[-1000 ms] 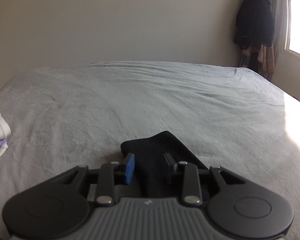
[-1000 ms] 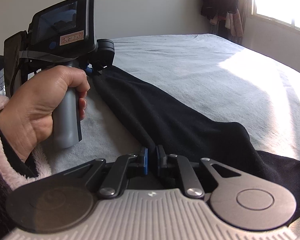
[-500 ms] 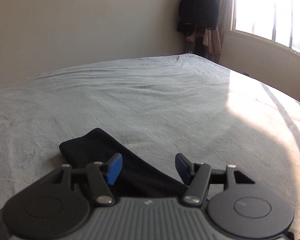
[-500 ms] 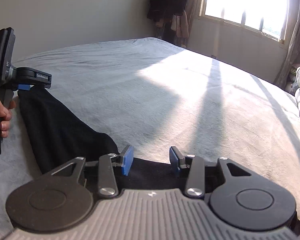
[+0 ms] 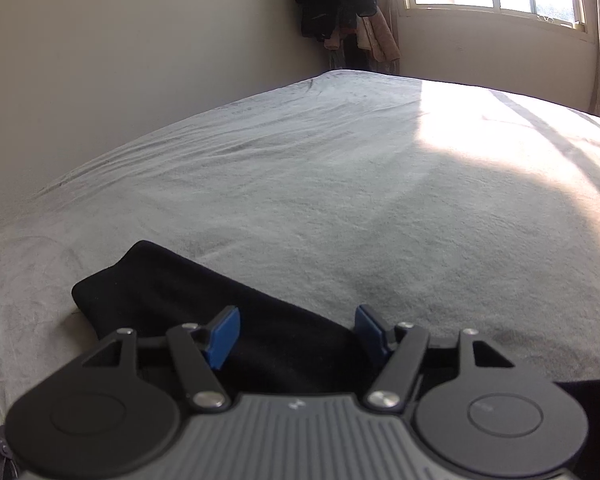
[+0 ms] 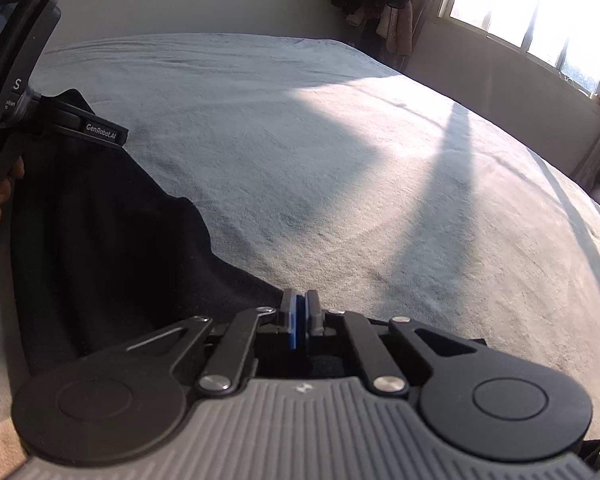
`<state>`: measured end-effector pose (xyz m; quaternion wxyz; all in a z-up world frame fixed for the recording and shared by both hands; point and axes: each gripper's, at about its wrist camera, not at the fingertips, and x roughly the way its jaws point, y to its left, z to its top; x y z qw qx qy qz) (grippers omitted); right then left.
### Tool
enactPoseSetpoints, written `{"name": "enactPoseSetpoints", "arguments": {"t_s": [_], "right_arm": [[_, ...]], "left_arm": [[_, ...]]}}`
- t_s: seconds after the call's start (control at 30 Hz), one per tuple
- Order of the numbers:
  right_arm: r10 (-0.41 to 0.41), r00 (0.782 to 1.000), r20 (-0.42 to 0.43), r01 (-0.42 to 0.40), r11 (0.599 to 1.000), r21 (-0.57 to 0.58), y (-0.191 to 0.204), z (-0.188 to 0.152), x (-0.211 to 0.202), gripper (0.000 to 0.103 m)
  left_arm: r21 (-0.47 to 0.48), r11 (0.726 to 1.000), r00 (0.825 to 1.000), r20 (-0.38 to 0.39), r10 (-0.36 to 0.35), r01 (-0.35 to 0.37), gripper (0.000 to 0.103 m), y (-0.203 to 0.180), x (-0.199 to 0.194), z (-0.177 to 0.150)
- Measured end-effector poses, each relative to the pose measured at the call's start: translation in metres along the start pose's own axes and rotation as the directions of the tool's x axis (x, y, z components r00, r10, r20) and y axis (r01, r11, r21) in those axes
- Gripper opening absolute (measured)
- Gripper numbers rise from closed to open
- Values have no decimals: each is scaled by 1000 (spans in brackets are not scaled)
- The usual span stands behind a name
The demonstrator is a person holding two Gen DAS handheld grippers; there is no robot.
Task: Fold clothes
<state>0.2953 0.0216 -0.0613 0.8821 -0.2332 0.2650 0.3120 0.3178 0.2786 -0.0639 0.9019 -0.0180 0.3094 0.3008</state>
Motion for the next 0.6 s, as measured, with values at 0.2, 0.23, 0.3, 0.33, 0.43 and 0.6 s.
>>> {"name": "enactPoseSetpoints", "arguments": {"t_s": [0.2,0.23,0.3,0.33,0.43,0.6], "right_arm": [[-118,993,12,118,993,25,0,1,2,2],[-117,993,11,117,993,27,0,0,3,2],[-114,993,13,113,993,39,-1,1,1,3],[-105,994,20,103,993,58,-3,2,-1,5],[-65,997,44,59,990,130,-9,5,-14,15],[4,998,59,-12,989,146,3,10,-41,20]], "left_arm": [[-3,1000,1000,-6,9,-9,71,2,0,1],[-1,1000,1000,-6,11,-11,72,2,0,1],[5,1000,1000,-6,17,-17,72,1,-1,1],[14,1000,1000,-4,24,-24,72,0,-2,2],[26,999,1000,11,29,-30,72,-1,-6,5],[10,1000,1000,29,2,-3,72,0,-11,9]]}}
